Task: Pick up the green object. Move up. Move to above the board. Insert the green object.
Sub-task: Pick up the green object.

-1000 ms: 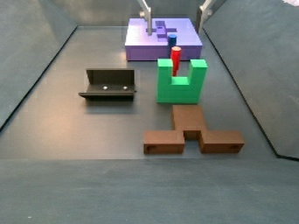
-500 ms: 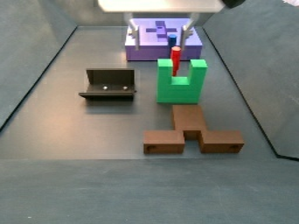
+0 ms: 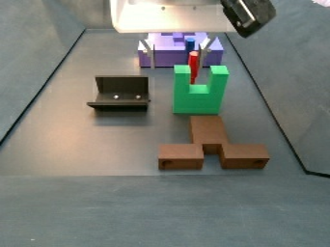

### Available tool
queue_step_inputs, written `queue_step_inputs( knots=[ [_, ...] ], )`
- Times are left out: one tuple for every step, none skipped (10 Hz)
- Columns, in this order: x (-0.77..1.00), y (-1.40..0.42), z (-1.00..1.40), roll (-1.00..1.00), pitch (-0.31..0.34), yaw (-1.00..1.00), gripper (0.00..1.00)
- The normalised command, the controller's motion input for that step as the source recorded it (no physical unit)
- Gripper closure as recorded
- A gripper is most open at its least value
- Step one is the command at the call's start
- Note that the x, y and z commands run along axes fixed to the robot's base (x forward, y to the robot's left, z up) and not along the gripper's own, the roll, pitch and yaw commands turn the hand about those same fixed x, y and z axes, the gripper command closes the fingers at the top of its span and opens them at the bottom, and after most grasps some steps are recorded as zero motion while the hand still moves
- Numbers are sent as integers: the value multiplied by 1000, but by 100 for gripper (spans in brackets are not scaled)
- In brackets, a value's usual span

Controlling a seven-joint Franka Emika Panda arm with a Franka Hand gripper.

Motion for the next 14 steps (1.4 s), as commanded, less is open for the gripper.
queue_step_inputs(
  knots=[
    [0, 0, -380, 0, -53, -100, 0],
    [37, 0, -366, 0, -20, -71, 0],
    [89, 0, -403, 0, -17, -43, 0],
    [63, 0, -309, 0, -1, -29, 0],
    [20, 0, -231, 0, 0, -49, 0],
    [26, 0, -143, 0, 0, -91, 0],
    [0, 0, 0, 0, 0, -31, 0],
    [0, 0, 0, 0, 0, 0, 0],
    [0, 0, 0, 0, 0, 0, 100],
    [0, 0, 0, 0, 0, 0, 100],
    [0, 0, 0, 0, 0, 0, 100],
    [0, 0, 0, 0, 0, 0, 100],
    [0, 0, 0, 0, 0, 0, 100],
    [0, 0, 0, 0, 0, 0, 100]
  ],
)
